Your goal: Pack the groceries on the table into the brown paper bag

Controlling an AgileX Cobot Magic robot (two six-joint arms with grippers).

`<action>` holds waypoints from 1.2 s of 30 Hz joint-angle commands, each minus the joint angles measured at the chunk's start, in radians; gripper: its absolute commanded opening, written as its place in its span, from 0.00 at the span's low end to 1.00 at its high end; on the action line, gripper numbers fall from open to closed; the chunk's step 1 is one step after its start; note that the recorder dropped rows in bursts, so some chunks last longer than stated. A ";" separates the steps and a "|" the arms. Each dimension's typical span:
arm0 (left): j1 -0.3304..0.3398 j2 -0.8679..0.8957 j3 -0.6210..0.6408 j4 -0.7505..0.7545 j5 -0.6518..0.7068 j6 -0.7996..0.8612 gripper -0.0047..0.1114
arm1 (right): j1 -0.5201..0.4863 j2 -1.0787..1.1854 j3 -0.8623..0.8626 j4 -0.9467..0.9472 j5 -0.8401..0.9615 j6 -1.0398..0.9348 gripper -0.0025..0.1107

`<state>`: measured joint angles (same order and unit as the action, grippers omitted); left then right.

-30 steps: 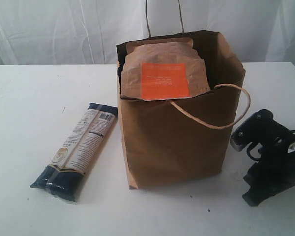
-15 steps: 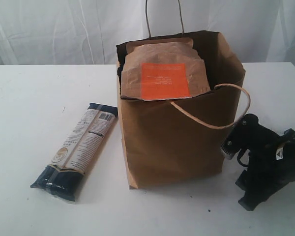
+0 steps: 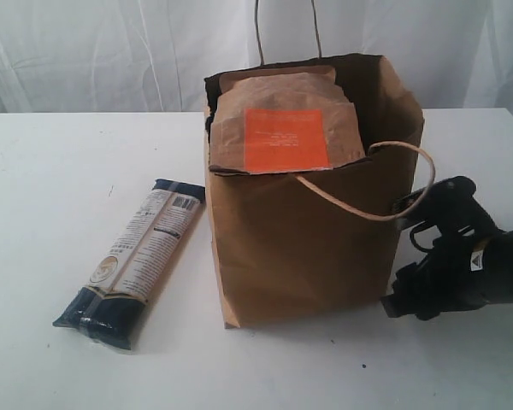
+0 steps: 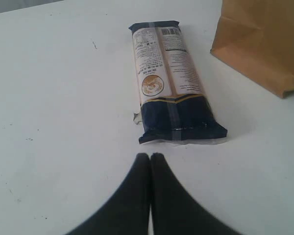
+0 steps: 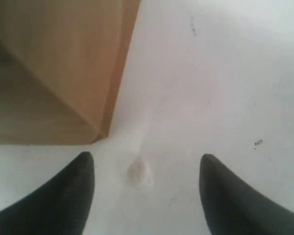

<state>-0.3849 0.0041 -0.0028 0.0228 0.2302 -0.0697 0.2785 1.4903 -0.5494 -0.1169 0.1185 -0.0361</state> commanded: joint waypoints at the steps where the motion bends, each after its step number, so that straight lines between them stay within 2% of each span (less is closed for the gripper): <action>1: 0.001 -0.004 0.003 -0.004 0.003 0.000 0.04 | 0.001 0.051 0.003 -0.011 -0.028 0.099 0.53; 11: 0.001 -0.004 0.003 -0.004 0.003 0.000 0.04 | 0.001 0.154 0.003 -0.011 -0.076 0.101 0.51; 18: 0.001 -0.004 0.003 -0.004 0.003 0.000 0.04 | 0.001 0.159 0.003 -0.009 -0.031 0.124 0.26; 23: 0.001 -0.004 0.003 -0.004 0.003 0.000 0.04 | 0.001 0.150 0.003 -0.009 -0.021 0.124 0.02; 29: 0.001 -0.004 0.003 -0.004 0.003 0.000 0.04 | 0.001 -0.052 0.003 -0.009 0.125 0.138 0.02; 36: 0.001 -0.004 0.003 -0.004 0.003 0.000 0.04 | 0.001 -0.448 -0.035 -0.012 0.338 0.153 0.02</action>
<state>-0.3849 0.0041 -0.0028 0.0228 0.2302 -0.0697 0.2800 1.1300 -0.5542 -0.1169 0.4100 0.1127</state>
